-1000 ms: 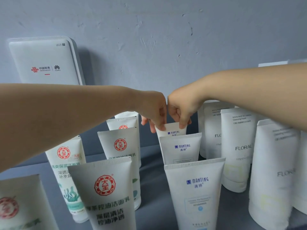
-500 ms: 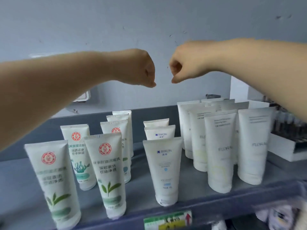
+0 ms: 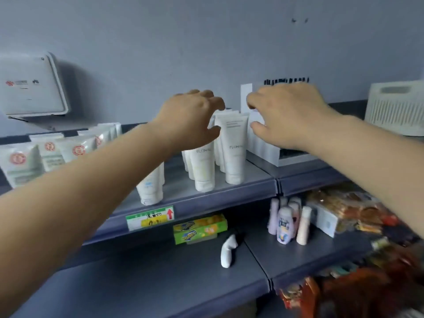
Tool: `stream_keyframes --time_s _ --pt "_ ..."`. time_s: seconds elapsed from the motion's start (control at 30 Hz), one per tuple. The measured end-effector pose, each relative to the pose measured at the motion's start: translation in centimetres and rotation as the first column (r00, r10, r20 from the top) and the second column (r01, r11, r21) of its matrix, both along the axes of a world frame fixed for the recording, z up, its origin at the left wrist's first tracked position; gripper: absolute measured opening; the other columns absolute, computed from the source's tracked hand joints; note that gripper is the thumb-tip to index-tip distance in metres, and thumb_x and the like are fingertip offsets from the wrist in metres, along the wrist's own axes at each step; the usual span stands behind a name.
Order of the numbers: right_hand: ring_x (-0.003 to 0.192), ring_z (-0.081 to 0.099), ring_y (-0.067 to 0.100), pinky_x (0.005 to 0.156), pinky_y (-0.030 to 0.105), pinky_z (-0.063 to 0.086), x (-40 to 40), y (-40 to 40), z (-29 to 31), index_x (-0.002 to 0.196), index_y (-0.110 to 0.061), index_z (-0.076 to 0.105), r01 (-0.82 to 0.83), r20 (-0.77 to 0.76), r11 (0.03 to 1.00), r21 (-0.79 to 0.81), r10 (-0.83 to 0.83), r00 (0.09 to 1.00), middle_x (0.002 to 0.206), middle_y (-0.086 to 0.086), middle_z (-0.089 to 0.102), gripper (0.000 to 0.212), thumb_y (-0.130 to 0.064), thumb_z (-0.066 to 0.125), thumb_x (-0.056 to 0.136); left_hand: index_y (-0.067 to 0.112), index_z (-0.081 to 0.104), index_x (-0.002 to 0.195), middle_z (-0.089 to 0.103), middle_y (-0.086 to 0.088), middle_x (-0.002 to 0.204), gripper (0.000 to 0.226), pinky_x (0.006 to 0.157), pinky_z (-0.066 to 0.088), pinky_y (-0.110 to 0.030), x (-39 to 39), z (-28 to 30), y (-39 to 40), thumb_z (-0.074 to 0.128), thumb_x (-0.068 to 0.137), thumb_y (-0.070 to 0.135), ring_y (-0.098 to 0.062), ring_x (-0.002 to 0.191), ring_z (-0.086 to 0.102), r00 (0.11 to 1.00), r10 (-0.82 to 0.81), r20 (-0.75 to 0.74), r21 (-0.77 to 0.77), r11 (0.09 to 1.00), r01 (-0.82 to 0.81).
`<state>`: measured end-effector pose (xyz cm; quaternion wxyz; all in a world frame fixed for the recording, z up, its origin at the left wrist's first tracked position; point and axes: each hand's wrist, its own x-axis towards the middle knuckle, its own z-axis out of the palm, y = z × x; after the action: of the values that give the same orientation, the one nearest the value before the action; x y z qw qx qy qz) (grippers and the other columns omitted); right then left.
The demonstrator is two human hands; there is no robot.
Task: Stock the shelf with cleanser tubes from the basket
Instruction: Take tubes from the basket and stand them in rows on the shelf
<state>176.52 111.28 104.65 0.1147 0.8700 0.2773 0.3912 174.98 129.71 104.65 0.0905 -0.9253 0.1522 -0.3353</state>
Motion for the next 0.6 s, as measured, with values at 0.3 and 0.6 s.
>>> stream_keyframes --time_s 0.3,0.6 --pt "0.106 0.051 0.029 0.070 0.034 0.030 -1.9 -13.1 -10.7 0.119 -0.015 0.044 0.303 -0.249 0.950 -0.079 -0.313 0.916 0.115 0.005 0.051 0.033 -0.037 0.041 0.094 0.020 0.046 0.131 0.053 -0.003 0.125 0.048 0.093 0.037 -0.037 2.9 -11.7 -12.8 0.052 0.086 0.037 -0.027 0.118 0.048 0.941 -0.252 -0.224 -0.008 0.966 0.257" --pt "0.118 0.046 0.029 0.089 0.040 0.038 -3.0 -22.6 -21.6 0.126 -0.015 0.044 0.531 -0.512 0.840 -0.111 -0.506 0.694 0.125 0.006 0.048 0.041 -0.037 0.046 0.091 0.016 0.046 0.131 0.052 -0.005 0.126 0.049 0.091 0.038 -0.039 6.9 -23.3 -23.0 0.052 0.086 0.034 -0.029 0.117 0.048 0.787 -0.419 -0.453 0.032 0.875 0.484"
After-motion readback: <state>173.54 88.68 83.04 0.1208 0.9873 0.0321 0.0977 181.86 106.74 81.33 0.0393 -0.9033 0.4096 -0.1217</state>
